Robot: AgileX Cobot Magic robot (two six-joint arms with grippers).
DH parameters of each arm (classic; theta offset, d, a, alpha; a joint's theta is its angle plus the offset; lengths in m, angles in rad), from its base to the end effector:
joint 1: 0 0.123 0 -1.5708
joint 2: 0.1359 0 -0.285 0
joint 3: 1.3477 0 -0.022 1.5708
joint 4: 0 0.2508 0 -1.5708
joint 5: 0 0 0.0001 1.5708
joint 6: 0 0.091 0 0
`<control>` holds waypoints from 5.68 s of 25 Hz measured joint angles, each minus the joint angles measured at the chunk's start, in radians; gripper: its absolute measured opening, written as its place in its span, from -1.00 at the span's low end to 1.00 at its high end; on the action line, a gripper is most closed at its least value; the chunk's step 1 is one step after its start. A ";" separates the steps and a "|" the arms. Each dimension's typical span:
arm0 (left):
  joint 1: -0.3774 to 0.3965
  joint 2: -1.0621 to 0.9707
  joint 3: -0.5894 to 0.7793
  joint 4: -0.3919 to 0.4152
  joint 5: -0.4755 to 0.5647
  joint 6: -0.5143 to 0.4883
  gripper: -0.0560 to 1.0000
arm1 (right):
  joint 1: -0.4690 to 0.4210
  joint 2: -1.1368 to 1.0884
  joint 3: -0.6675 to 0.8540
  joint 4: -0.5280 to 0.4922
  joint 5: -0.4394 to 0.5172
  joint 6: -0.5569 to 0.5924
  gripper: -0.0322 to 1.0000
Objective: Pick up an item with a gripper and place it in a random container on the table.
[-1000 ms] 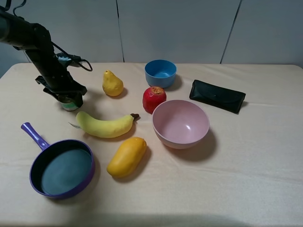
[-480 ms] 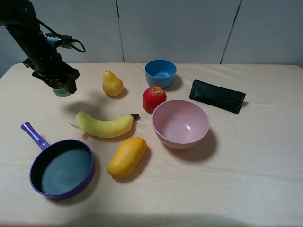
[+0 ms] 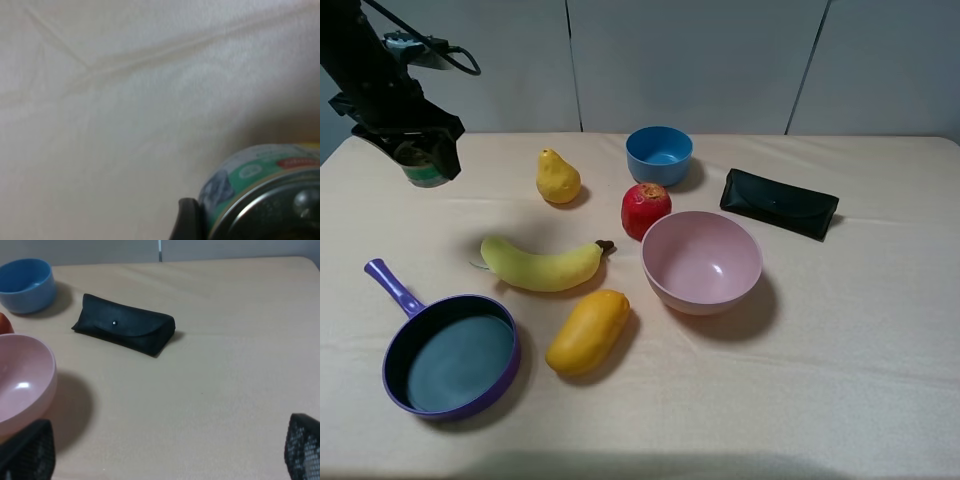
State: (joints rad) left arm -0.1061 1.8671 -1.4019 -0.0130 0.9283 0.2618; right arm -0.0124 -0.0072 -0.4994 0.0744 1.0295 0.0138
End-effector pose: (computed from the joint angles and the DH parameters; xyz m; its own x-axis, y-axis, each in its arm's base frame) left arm 0.3820 -0.0416 0.2218 -0.9017 0.3487 -0.2556 0.3463 0.9365 0.0560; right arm -0.0047 0.0059 0.2798 -0.4227 0.0573 -0.9045 -0.0234 0.9970 0.0741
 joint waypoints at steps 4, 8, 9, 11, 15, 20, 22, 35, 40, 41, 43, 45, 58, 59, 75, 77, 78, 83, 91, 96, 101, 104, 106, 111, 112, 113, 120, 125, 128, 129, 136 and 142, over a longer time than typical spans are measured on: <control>0.000 -0.027 0.000 0.000 0.069 -0.007 0.31 | 0.000 0.000 0.000 0.000 0.000 0.000 0.41; 0.000 -0.062 0.000 0.000 0.136 -0.010 0.31 | 0.000 0.000 0.000 0.000 0.000 0.000 0.41; 0.000 -0.071 0.000 0.000 0.152 -0.011 0.31 | 0.000 0.000 0.000 0.000 0.000 0.000 0.41; 0.000 -0.088 0.000 0.000 0.182 -0.011 0.31 | 0.000 0.000 0.000 0.000 0.000 0.000 0.41; 0.000 -0.120 0.000 -0.016 0.230 -0.011 0.31 | 0.000 0.000 0.000 0.000 0.000 0.000 0.41; -0.006 -0.170 0.014 -0.022 0.250 -0.011 0.31 | 0.000 0.000 0.000 0.000 0.000 0.000 0.41; -0.017 -0.188 0.030 -0.022 0.250 -0.011 0.31 | 0.000 0.000 0.000 0.000 0.000 0.000 0.41; -0.143 -0.327 0.206 -0.023 0.250 -0.092 0.31 | 0.000 0.000 0.000 0.000 0.000 0.000 0.41; -0.192 -0.359 0.279 -0.023 0.250 -0.125 0.31 | 0.000 0.000 0.000 0.000 0.000 0.000 0.41; -0.203 -0.364 0.294 -0.023 0.249 -0.132 0.31 | 0.000 0.000 0.000 0.000 0.000 0.000 0.41; -0.226 -0.381 0.331 -0.023 0.239 -0.150 0.31 | 0.000 0.000 0.000 0.000 0.000 0.000 0.41; -0.247 -0.398 0.368 -0.024 0.211 -0.170 0.31 | 0.000 0.000 0.000 0.000 0.000 0.000 0.41; -0.286 -0.420 0.558 -0.031 0.072 -0.225 0.31 | 0.000 0.000 0.000 0.000 0.000 0.000 0.41; -0.286 -0.420 0.571 -0.035 0.057 -0.225 0.31 | 0.000 0.000 0.000 0.000 0.000 0.000 0.41; -0.286 -0.421 0.792 -0.050 -0.270 -0.205 0.31 | 0.000 0.000 0.000 0.000 0.000 0.000 0.41; -0.286 -0.421 0.806 -0.050 -0.302 -0.190 0.31 | 0.000 0.000 0.000 0.000 0.000 0.000 0.41; -0.286 -0.421 0.812 -0.050 -0.314 -0.187 0.31 | 0.000 0.000 0.000 0.000 0.000 0.000 0.41; -0.286 -0.421 0.834 -0.052 -0.334 -0.180 0.31 | 0.000 0.000 0.000 0.000 0.000 0.000 0.41; -0.286 -0.423 0.893 -0.052 -0.403 -0.180 0.31 | 0.000 0.000 0.000 0.001 0.000 0.000 0.41; -0.286 -0.423 0.899 -0.052 -0.456 -0.179 0.31 | 0.000 0.000 0.000 0.001 0.000 0.000 0.41; -0.286 -0.423 0.899 -0.052 -0.462 -0.179 0.31 | 0.000 0.000 0.000 0.001 0.000 0.000 0.41; -0.286 -0.423 0.899 -0.052 -0.464 -0.179 0.31 | 0.000 0.000 0.000 0.001 0.000 0.000 0.41; -0.286 -0.423 0.899 -0.052 -0.464 -0.179 0.31 | 0.000 0.000 0.000 0.001 0.000 0.000 0.41; -0.286 -0.423 0.899 -0.052 -0.464 -0.178 0.58 | 0.000 0.000 0.000 0.001 0.000 0.000 0.41; -0.286 -0.423 0.899 -0.052 -0.464 -0.178 0.70 | 0.000 0.000 0.000 0.001 0.000 0.000 0.41; -0.286 -0.423 0.899 -0.052 -0.464 -0.178 0.80 | 0.000 0.000 0.000 0.001 0.000 0.000 0.41; -0.286 -0.423 0.899 -0.052 -0.464 -0.178 0.98 | 0.000 0.000 0.000 0.001 0.000 0.000 0.41; -0.286 -0.422 0.835 -0.052 -0.355 -0.178 0.98 | 0.000 0.000 0.000 0.001 0.000 0.000 0.41; -0.286 -0.421 0.758 -0.052 -0.220 -0.178 0.98 | 0.000 0.000 0.000 0.001 0.000 0.000 0.41; -0.286 -0.421 0.728 -0.052 -0.179 -0.178 0.98 | 0.000 0.000 0.000 0.001 0.000 0.000 0.41; -0.286 -0.446 0.535 -0.052 0.135 -0.176 0.98 | 0.000 0.000 0.000 0.001 0.000 0.000 0.41; -0.286 -0.625 0.485 -0.052 0.213 -0.176 0.98 | 0.000 0.000 0.000 0.001 0.000 0.000 0.41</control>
State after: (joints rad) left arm -0.3916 1.2417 -0.9165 -0.0653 1.1417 0.0860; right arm -0.0124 -0.0072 -0.4994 0.0754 1.0295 0.0138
